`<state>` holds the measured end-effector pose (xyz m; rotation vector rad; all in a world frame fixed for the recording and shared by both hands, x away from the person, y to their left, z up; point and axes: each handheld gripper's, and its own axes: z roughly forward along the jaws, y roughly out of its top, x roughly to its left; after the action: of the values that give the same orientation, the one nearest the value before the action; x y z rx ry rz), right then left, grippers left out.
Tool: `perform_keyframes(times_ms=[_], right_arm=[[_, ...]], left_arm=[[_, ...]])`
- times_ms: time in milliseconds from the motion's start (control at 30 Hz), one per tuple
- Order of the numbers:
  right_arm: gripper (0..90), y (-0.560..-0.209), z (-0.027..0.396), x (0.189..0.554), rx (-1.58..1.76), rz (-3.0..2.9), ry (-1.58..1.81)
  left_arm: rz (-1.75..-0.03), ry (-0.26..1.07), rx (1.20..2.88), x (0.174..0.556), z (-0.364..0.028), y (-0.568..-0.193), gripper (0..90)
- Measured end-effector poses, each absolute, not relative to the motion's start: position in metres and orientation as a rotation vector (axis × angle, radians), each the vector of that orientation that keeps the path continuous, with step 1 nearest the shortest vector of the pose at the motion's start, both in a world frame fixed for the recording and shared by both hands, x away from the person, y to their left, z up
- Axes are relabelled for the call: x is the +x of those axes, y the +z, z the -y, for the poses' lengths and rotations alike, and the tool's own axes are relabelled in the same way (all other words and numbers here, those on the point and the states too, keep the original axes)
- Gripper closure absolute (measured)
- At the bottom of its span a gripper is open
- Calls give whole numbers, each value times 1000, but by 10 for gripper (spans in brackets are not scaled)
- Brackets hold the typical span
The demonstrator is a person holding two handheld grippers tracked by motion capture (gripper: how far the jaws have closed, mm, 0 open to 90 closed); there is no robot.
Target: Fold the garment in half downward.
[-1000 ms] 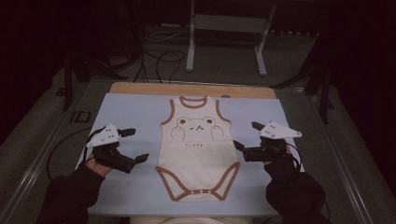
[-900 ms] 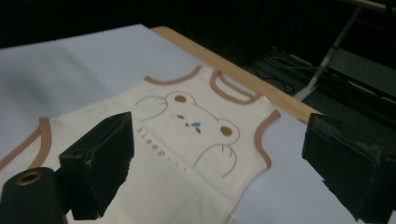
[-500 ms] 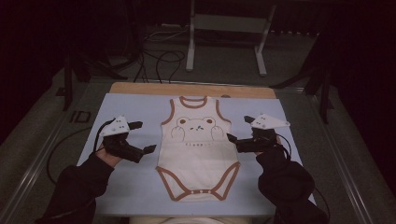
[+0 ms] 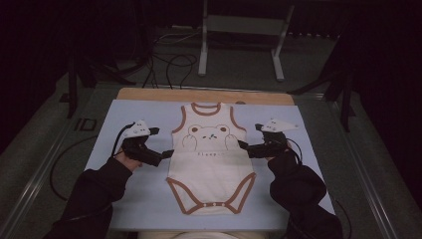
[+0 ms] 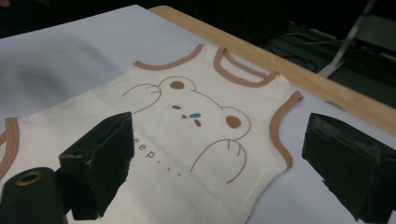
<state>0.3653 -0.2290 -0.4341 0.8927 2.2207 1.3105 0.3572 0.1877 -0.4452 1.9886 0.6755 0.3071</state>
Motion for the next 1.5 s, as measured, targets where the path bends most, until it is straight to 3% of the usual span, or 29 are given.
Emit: perform_keyframes(times_ms=[1067, 1300, 1500], right_arm=[[94, -499, 229, 407, 1103, -2383, 1102], [193, -508, 234, 421, 1176, -2380, 1059], [335, -515, 232, 426, 1212, -2386, 1015]], left_arm=[[-891, 240, 2155, 401, -155, -494, 2], [-943, 230, 2198, 408, -152, -502, 11], [-990, 233, 2203, 412, -154, -508, 141]])
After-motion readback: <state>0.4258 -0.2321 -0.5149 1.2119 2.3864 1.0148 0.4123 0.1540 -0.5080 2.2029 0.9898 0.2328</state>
